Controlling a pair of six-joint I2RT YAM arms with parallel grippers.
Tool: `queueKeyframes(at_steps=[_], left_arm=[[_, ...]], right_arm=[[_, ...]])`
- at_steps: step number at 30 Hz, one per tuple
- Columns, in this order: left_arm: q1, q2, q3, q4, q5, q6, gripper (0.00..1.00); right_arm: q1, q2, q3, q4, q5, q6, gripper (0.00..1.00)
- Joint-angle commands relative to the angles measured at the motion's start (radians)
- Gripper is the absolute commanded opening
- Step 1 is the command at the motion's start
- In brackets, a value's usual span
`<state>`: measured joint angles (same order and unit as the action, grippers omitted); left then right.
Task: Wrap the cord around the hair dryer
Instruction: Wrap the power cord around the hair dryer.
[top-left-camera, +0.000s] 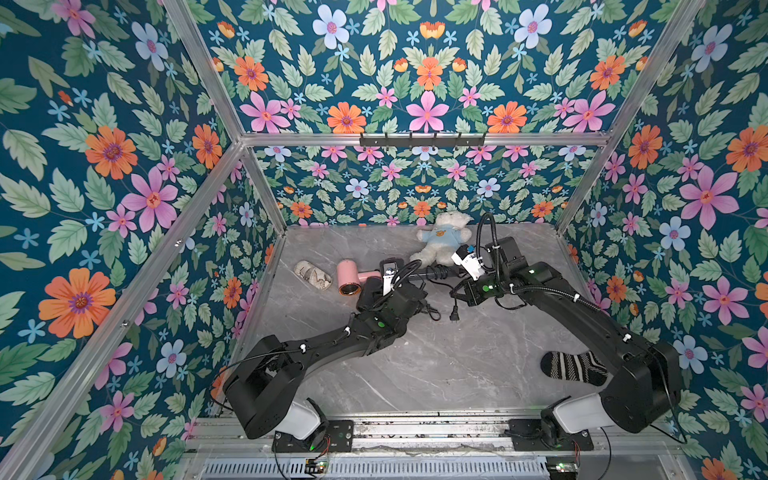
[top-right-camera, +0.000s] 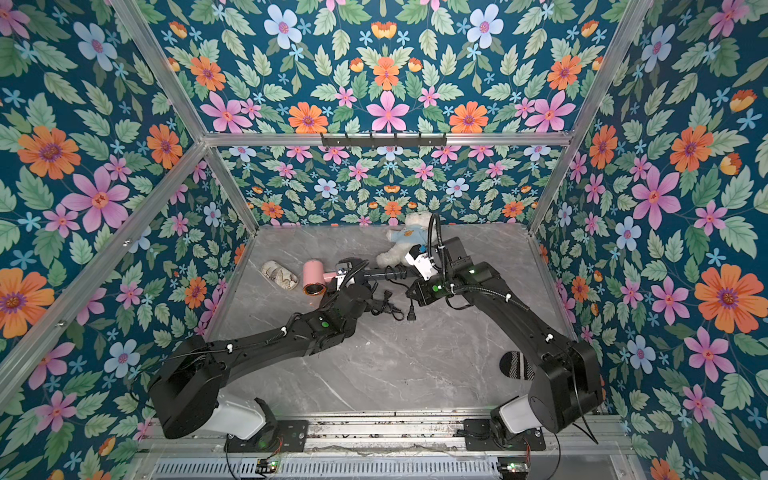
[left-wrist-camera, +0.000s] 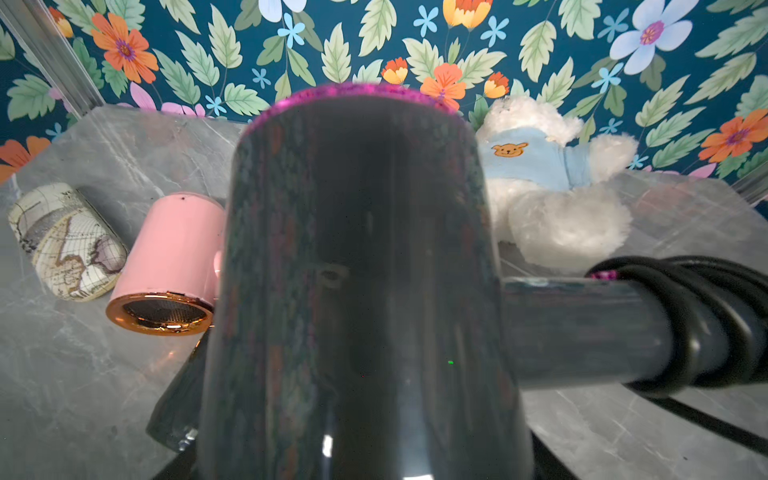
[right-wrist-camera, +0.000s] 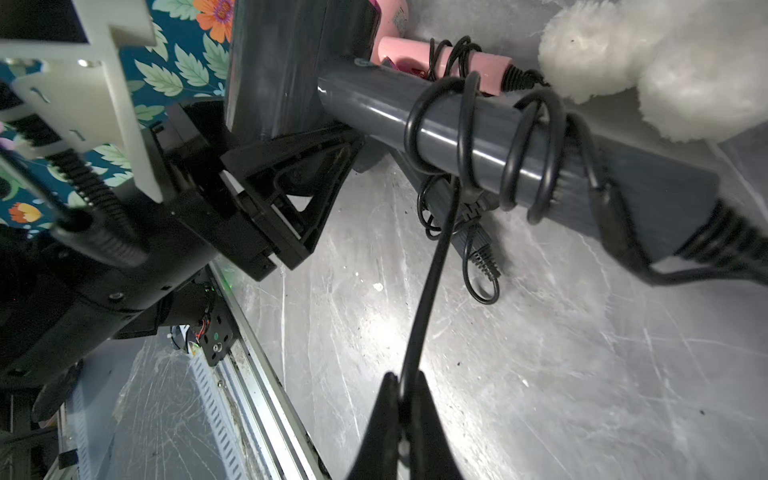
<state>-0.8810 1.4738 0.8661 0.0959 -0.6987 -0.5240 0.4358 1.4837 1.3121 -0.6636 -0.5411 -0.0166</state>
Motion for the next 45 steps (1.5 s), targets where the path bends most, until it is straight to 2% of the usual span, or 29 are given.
queueKeyframes(at_steps=[1, 7, 12, 17, 19, 22, 27, 31, 34, 40, 45], left_arm=[[-0.005, 0.008, 0.014, -0.107, -0.075, 0.151, 0.00], [-0.030, 0.008, 0.040, -0.264, 0.018, 0.299, 0.00], [-0.031, -0.053, 0.020, -0.352, 0.203, 0.389, 0.00], [-0.030, -0.144, -0.027, -0.368, 0.452, 0.456, 0.00], [-0.031, -0.178, -0.051, -0.354, 0.603, 0.481, 0.00], [-0.029, -0.234, -0.128, -0.261, 0.810, 0.508, 0.00], [0.002, -0.359, -0.243, -0.110, 0.956, 0.492, 0.00], [0.045, -0.498, -0.303, -0.010, 1.026, 0.449, 0.00], [0.057, -0.562, -0.335, 0.076, 1.031, 0.390, 0.00], [0.056, -0.541, -0.374, 0.275, 0.946, 0.242, 0.00], [0.057, -0.503, -0.357, 0.381, 0.849, 0.193, 0.00]], right_arm=[[0.002, 0.045, 0.103, -0.179, 0.016, -0.103, 0.00], [0.000, 0.207, 0.338, -0.430, 0.092, -0.272, 0.00], [0.001, 0.304, 0.461, -0.604, 0.202, -0.382, 0.00], [0.001, 0.328, 0.478, -0.677, 0.244, -0.484, 0.00], [0.000, 0.337, 0.488, -0.720, 0.215, -0.524, 0.00], [-0.006, 0.321, 0.483, -0.736, 0.095, -0.592, 0.00], [-0.019, 0.262, 0.449, -0.710, -0.049, -0.656, 0.00], [-0.050, 0.243, 0.449, -0.705, -0.137, -0.669, 0.00], [-0.068, 0.237, 0.434, -0.681, -0.224, -0.675, 0.00], [-0.086, 0.224, 0.402, -0.631, -0.388, -0.638, 0.00], [-0.096, 0.217, 0.408, -0.605, -0.459, -0.588, 0.02]])
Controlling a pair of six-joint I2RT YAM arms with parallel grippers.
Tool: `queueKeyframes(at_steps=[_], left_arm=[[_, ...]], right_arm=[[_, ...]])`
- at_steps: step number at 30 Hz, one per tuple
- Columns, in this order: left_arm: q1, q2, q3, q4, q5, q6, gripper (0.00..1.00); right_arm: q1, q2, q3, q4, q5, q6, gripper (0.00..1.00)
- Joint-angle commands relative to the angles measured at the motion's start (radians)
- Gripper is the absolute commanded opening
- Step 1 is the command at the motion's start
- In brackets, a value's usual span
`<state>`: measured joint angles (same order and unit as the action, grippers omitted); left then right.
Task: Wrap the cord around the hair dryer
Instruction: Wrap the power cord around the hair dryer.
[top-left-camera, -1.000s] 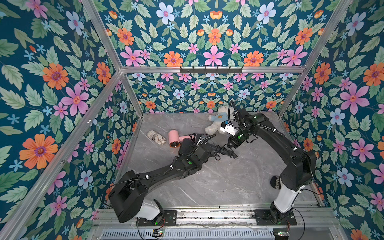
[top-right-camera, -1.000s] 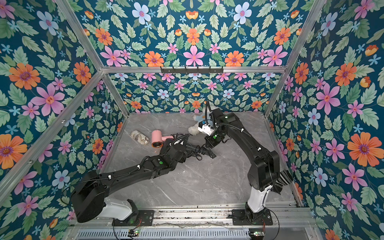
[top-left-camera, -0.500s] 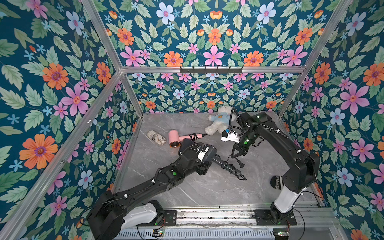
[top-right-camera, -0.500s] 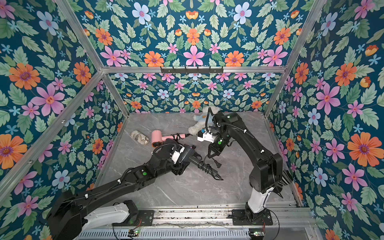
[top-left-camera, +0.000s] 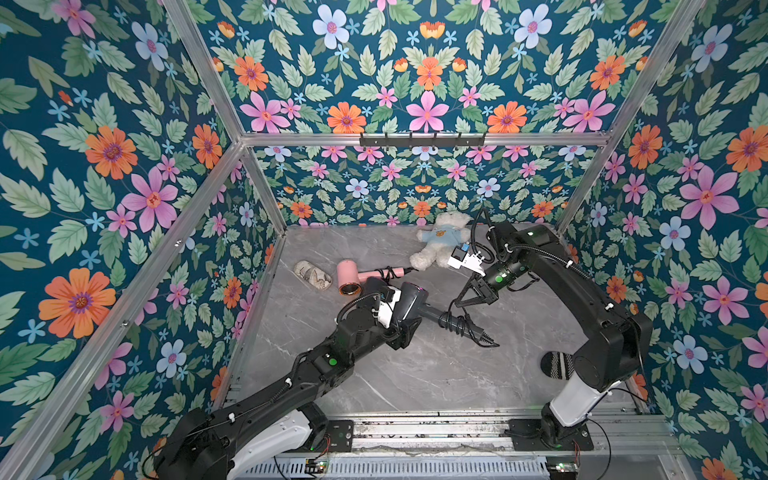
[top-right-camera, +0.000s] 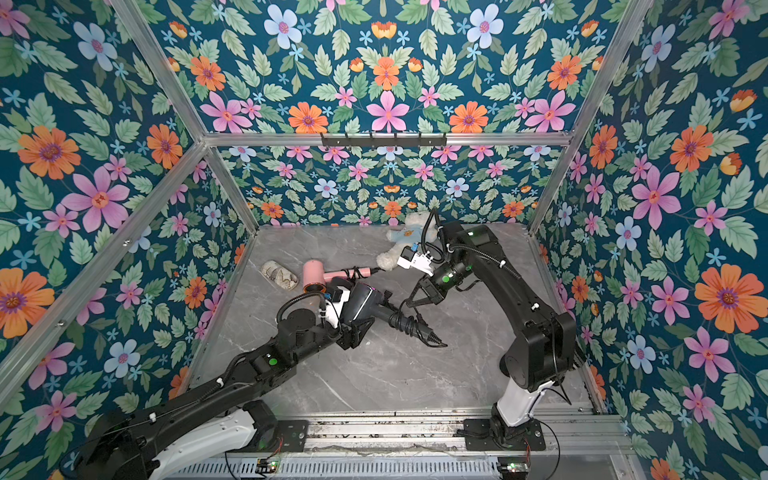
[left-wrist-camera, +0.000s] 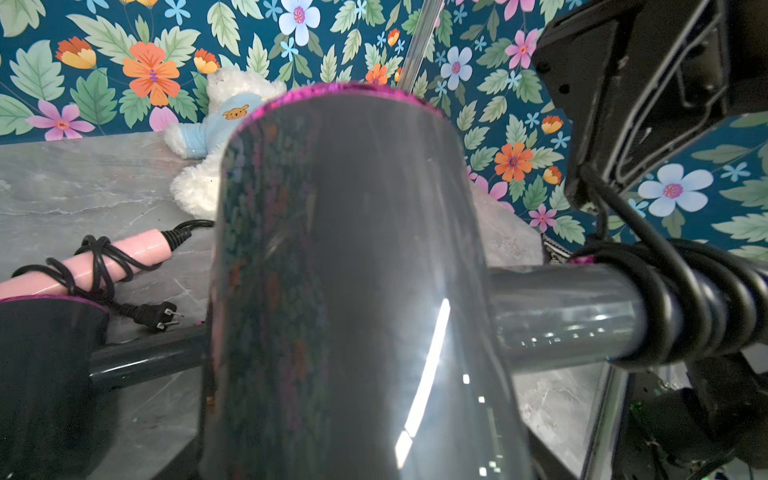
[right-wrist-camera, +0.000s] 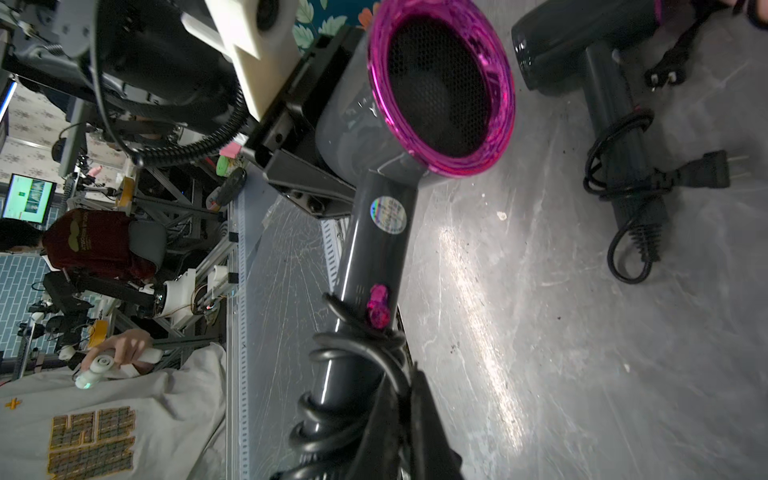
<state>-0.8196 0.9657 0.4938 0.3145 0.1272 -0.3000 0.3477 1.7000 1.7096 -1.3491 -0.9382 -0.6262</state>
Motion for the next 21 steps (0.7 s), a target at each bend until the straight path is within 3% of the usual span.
queueKeyframes(at_steps=[1, 9, 15, 21], left_arm=[[-0.005, 0.007, 0.022, 0.177, 0.004, -0.035, 0.00], [-0.006, -0.026, 0.130, 0.113, -0.124, -0.021, 0.00], [-0.010, -0.039, 0.196, 0.018, -0.089, 0.008, 0.00], [-0.013, -0.053, 0.210, -0.011, -0.072, 0.003, 0.00]], right_arm=[[-0.010, 0.009, 0.017, 0.071, -0.068, 0.025, 0.04], [-0.057, 0.013, 0.042, 0.071, -0.165, 0.070, 0.22], [-0.082, -0.012, 0.045, 0.130, -0.185, 0.143, 0.35], [-0.129, -0.071, -0.017, 0.266, -0.229, 0.232, 0.40]])
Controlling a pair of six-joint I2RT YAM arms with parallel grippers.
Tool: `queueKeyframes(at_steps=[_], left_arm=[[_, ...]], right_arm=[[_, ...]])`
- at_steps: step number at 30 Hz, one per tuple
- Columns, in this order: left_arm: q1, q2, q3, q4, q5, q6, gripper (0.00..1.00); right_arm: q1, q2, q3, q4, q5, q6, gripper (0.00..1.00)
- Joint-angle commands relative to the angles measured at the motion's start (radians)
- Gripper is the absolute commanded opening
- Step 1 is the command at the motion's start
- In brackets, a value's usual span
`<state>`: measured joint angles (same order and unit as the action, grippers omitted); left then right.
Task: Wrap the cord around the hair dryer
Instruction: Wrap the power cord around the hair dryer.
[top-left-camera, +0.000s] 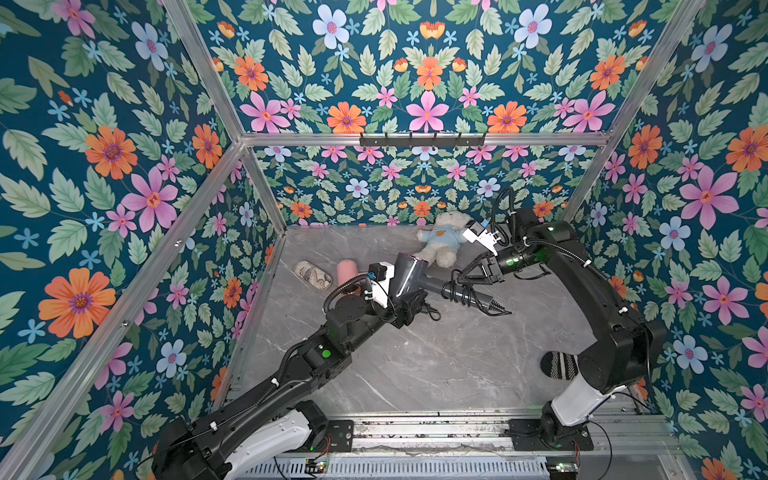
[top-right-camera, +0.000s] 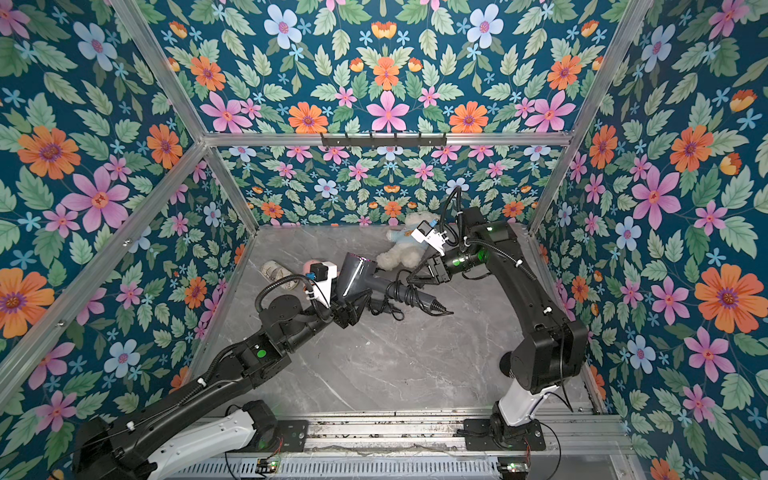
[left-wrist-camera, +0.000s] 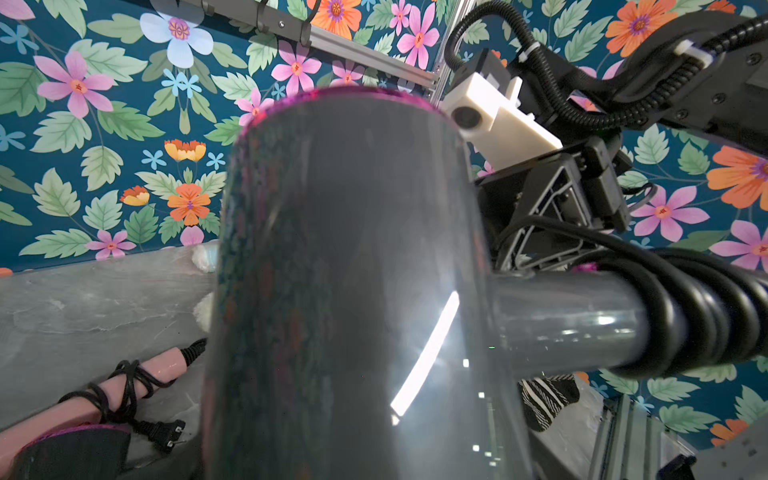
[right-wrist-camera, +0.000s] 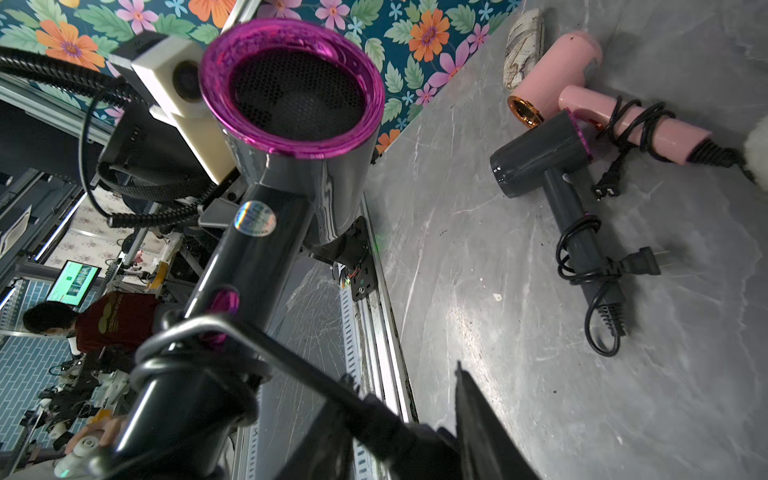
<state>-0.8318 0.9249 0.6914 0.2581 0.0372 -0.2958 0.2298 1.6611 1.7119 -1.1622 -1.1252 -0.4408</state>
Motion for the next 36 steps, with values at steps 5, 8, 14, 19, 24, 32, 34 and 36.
queueKeyframes(at_steps=[5, 8, 14, 19, 24, 32, 34, 36], left_arm=[[-0.002, -0.020, 0.016, 0.049, 0.000, -0.040, 0.00], [-0.001, -0.013, -0.003, 0.102, 0.000, -0.086, 0.00], [-0.004, 0.053, -0.084, 0.363, 0.047, -0.232, 0.00], [-0.021, 0.109, -0.181, 0.636, -0.017, -0.335, 0.00], [-0.068, 0.165, -0.266, 0.892, -0.146, -0.402, 0.00], [-0.176, 0.308, -0.270, 1.111, -0.278, -0.406, 0.00], [-0.184, 0.331, -0.286, 1.166, -0.315, -0.442, 0.00], [-0.188, 0.349, -0.306, 1.227, -0.348, -0.474, 0.00]], right_arm=[[-0.014, -0.073, -0.107, 0.203, -0.063, 0.124, 0.24], [-0.014, -0.093, -0.176, 0.298, -0.092, 0.188, 0.12], [-0.014, -0.149, -0.364, 0.580, -0.128, 0.381, 0.06], [-0.012, -0.221, -0.599, 1.125, -0.102, 0.779, 0.00], [0.028, -0.264, -0.766, 1.508, 0.099, 1.012, 0.00], [0.191, -0.319, -0.862, 1.617, 0.523, 1.020, 0.00], [0.233, -0.350, -0.864, 1.549, 0.664, 0.983, 0.00], [0.273, -0.381, -0.858, 1.488, 0.780, 0.954, 0.00]])
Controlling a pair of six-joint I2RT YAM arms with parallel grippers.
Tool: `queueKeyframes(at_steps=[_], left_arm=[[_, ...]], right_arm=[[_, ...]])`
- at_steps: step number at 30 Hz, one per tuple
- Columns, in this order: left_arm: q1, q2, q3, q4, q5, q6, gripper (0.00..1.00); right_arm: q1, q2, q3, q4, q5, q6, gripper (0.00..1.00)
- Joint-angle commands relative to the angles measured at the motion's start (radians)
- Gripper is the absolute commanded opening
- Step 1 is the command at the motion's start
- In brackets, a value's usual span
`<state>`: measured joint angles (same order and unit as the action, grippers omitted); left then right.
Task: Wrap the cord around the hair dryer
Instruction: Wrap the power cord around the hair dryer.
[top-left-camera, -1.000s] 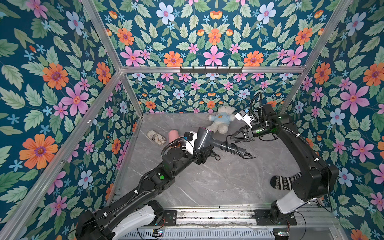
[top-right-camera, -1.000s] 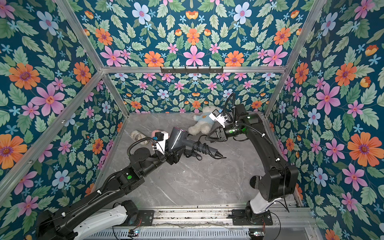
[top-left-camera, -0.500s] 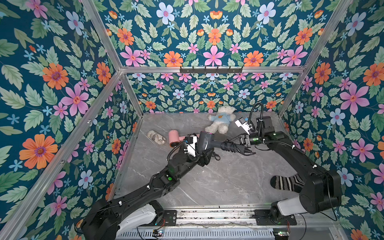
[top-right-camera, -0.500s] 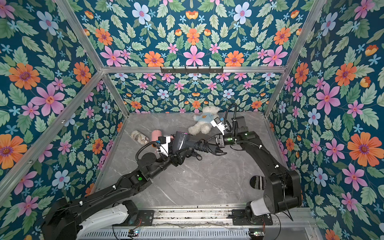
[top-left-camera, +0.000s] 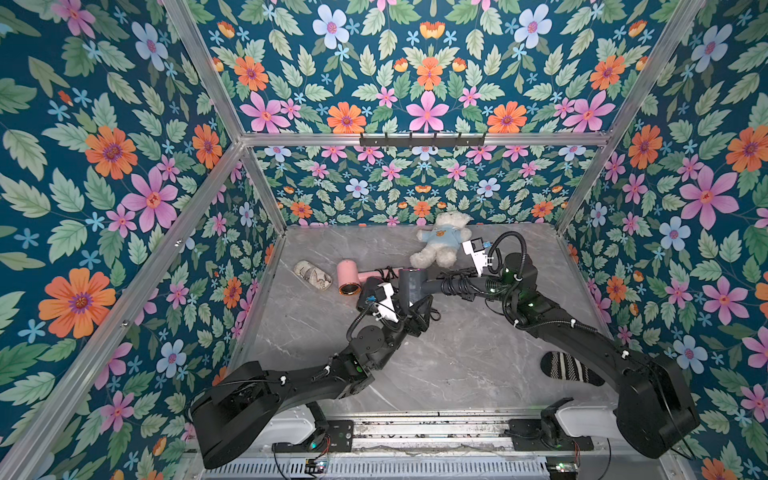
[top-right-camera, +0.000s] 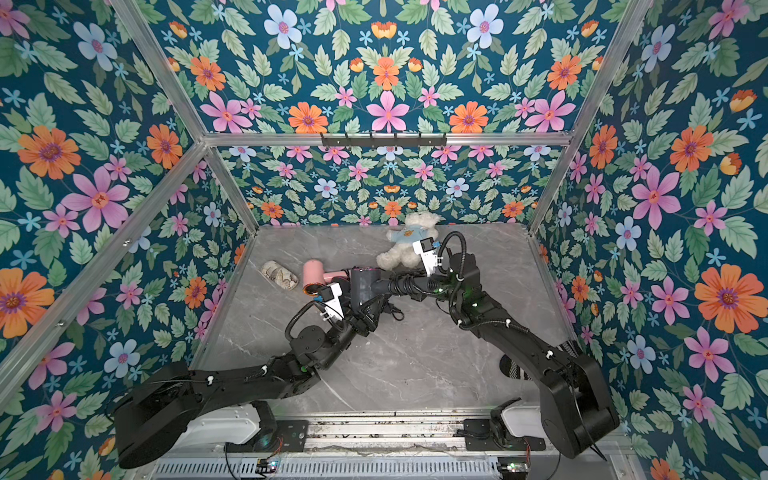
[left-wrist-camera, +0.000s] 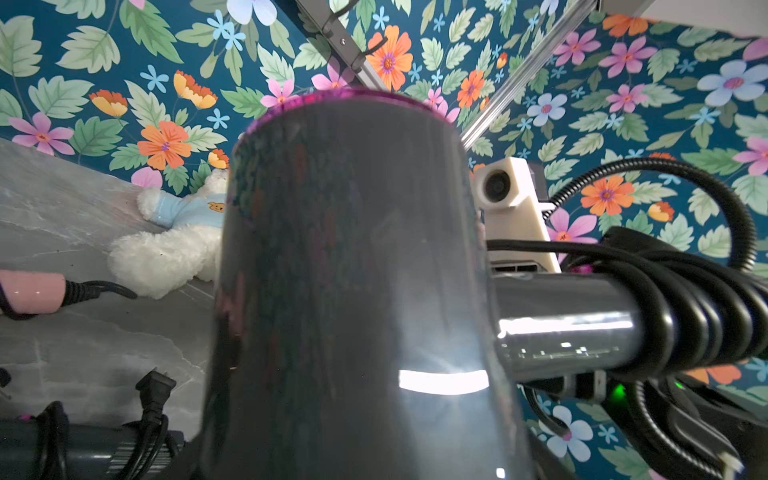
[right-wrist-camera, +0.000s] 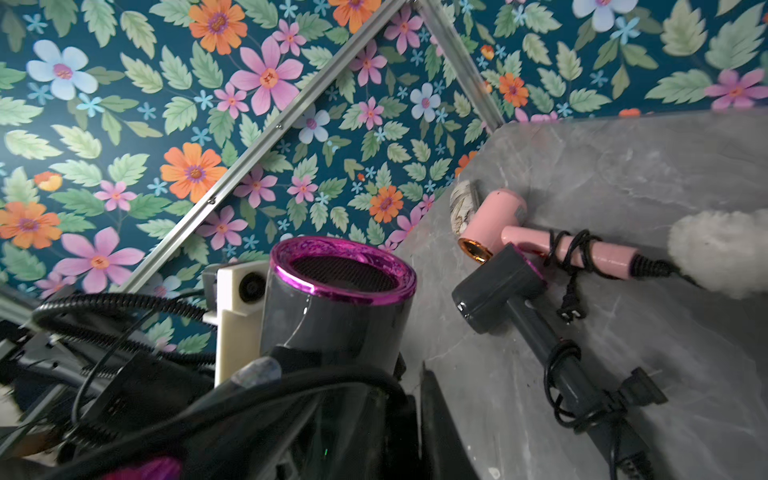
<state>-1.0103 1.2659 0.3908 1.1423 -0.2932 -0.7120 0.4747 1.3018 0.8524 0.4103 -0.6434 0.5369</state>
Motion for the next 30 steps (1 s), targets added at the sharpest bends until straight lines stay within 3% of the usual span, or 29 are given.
queueKeyframes(at_steps=[1, 7, 12, 17, 22, 27, 30], left_arm=[[-0.009, 0.015, -0.015, 0.372, -0.029, -0.068, 0.00], [-0.012, 0.037, -0.041, 0.438, -0.130, -0.173, 0.00], [-0.016, 0.081, -0.021, 0.471, -0.135, -0.274, 0.00], [-0.024, 0.158, -0.019, 0.526, -0.169, -0.406, 0.00], [-0.024, 0.226, -0.008, 0.572, -0.186, -0.500, 0.00], [-0.025, 0.158, 0.008, 0.397, -0.208, -0.509, 0.00], [-0.024, 0.026, 0.037, 0.062, -0.278, -0.530, 0.00]], right_arm=[[0.041, -0.040, -0.007, -0.082, 0.338, -0.030, 0.00], [0.088, -0.121, -0.079, -0.019, 0.501, -0.020, 0.00], [0.152, -0.136, -0.134, 0.055, 0.636, -0.011, 0.00], [0.251, -0.154, -0.168, 0.137, 0.821, -0.107, 0.00], [0.330, -0.143, -0.187, 0.237, 0.986, -0.302, 0.00], [0.348, -0.101, -0.141, 0.191, 1.011, -0.464, 0.00], [0.366, -0.081, -0.105, 0.137, 1.023, -0.566, 0.00]])
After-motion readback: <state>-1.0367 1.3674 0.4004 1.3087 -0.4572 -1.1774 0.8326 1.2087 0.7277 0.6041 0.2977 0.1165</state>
